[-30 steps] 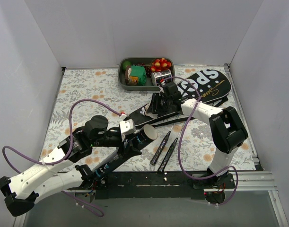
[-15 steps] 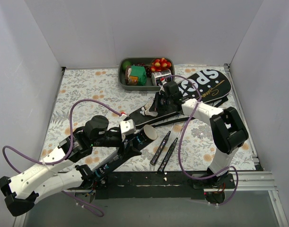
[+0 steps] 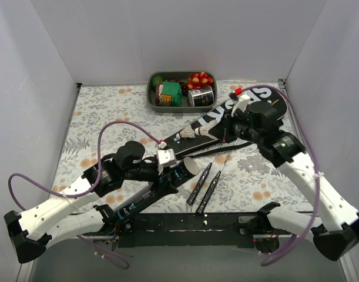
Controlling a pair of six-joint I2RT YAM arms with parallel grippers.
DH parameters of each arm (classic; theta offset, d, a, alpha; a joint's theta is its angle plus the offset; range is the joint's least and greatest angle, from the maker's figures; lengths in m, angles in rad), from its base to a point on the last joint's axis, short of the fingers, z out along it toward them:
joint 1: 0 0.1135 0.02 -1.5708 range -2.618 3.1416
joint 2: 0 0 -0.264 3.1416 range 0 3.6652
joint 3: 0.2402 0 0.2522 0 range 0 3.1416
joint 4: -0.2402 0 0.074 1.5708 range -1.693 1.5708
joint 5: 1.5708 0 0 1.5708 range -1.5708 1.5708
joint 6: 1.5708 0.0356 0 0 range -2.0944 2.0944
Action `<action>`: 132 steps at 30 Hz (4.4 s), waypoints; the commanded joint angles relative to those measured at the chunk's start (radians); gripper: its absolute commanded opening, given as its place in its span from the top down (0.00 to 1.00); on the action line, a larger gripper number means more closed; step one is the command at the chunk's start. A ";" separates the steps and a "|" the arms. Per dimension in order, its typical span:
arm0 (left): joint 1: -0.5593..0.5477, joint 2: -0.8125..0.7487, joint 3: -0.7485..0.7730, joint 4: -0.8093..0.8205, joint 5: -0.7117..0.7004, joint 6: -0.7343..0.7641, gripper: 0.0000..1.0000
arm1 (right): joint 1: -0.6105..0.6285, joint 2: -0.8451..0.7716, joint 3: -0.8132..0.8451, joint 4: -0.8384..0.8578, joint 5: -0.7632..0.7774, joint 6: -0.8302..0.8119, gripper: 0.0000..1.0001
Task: Pack up the badminton gear
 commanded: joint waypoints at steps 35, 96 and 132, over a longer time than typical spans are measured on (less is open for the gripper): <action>-0.005 0.029 0.078 -0.070 0.060 0.098 0.79 | 0.034 -0.200 0.101 -0.247 -0.514 -0.048 0.99; -0.006 -0.028 0.048 -0.062 0.071 0.086 0.78 | 0.343 0.030 0.518 -0.461 0.159 -0.057 0.34; -0.005 -0.005 0.047 -0.054 0.063 0.068 0.78 | -0.190 0.834 0.243 0.365 -0.399 -0.038 0.32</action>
